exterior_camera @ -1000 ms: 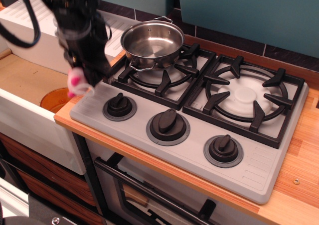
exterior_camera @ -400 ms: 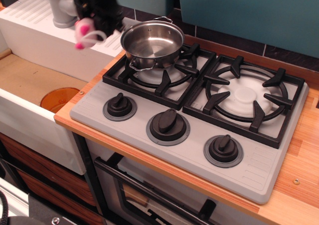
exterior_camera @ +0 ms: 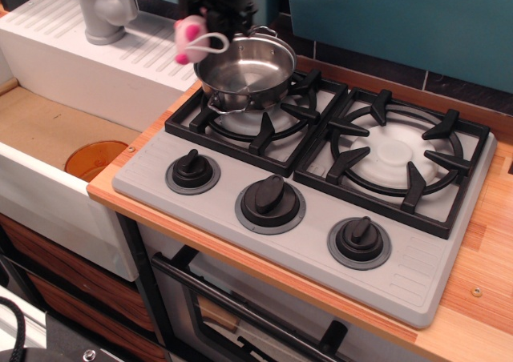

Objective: Put pan on stove and put stuffedpig in pan

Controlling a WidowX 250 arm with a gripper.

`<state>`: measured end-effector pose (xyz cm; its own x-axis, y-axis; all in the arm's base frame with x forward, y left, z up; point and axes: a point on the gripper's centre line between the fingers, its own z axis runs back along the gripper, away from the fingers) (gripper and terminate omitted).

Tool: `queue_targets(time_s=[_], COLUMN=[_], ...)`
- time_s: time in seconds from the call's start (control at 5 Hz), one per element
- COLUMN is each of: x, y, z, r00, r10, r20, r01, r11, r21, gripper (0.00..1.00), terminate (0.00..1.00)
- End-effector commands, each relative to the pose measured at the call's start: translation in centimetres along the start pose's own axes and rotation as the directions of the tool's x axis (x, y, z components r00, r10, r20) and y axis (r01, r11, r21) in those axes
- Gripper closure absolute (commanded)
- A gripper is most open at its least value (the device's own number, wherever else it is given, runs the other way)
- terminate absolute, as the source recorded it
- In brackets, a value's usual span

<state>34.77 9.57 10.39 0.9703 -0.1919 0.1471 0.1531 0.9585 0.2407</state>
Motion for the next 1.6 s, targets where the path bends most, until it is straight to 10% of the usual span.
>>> queue_targets(time_s=[0.0,0.2,1.4], x=[2.7,3.0,3.0], y=[-0.4,-0.5,-1.2], z=[2.3,1.8,2.7], r00=[0.999,0.997,0.998], r10=[0.035,0.037,0.033], r20=[0.036,0.074,0.049], r01=[-0.036,-0.039,-0.033], r11=[0.999,0.999,0.999], r21=[0.028,0.031,0.002], gripper=[1.0,0.0,0.0], terminate=[0.0,0.0,0.0])
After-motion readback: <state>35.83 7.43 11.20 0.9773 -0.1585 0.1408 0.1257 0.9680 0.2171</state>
